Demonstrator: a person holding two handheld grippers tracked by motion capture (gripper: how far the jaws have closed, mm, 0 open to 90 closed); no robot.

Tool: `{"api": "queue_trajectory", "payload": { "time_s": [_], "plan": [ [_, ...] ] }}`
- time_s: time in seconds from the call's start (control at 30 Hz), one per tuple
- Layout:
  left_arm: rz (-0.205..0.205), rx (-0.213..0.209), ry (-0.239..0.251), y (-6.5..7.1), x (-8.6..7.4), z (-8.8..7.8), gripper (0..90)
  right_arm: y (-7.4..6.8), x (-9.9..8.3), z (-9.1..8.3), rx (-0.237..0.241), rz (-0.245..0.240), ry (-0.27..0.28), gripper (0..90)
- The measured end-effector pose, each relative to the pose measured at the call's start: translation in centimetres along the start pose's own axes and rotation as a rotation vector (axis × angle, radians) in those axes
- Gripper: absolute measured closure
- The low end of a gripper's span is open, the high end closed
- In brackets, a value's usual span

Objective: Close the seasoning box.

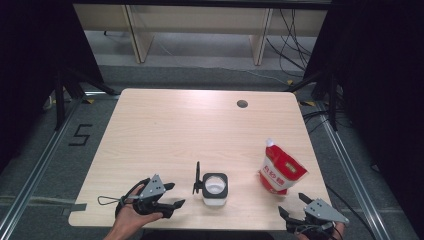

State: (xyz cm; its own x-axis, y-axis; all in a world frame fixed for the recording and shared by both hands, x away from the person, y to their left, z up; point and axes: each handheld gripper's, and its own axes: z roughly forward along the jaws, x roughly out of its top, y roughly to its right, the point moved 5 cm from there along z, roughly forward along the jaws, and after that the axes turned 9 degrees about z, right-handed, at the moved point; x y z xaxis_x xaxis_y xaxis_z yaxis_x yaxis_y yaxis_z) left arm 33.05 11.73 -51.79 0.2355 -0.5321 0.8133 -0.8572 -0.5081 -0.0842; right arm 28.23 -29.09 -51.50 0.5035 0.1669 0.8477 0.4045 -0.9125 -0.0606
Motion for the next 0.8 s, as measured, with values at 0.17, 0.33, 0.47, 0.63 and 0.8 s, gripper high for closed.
{"api": "queue_trajectory", "payload": {
  "time_s": [0.17,0.33,0.47,0.63,0.8],
  "plan": [
    [0.033,0.006,0.030,0.2,0.8,-0.4,66.3,0.0,0.0,0.0,0.019,0.012,0.001,20.3],
    [0.039,0.040,0.045,0.4,1.5,-0.9,80.9,-0.1,0.0,0.0,0.017,0.009,-0.007,20.3],
    [0.048,0.043,0.051,0.3,2.0,-1.3,88.4,-0.1,0.1,0.0,0.010,0.010,0.003,20.5],
    [0.069,0.039,0.069,0.4,3.1,-1.7,89.1,0.0,0.1,0.0,0.002,-0.004,0.010,20.5],
    [0.075,0.026,0.087,0.9,4.1,-1.2,89.2,-0.1,0.1,-0.1,0.011,0.019,0.002,20.6]
  ]
}}
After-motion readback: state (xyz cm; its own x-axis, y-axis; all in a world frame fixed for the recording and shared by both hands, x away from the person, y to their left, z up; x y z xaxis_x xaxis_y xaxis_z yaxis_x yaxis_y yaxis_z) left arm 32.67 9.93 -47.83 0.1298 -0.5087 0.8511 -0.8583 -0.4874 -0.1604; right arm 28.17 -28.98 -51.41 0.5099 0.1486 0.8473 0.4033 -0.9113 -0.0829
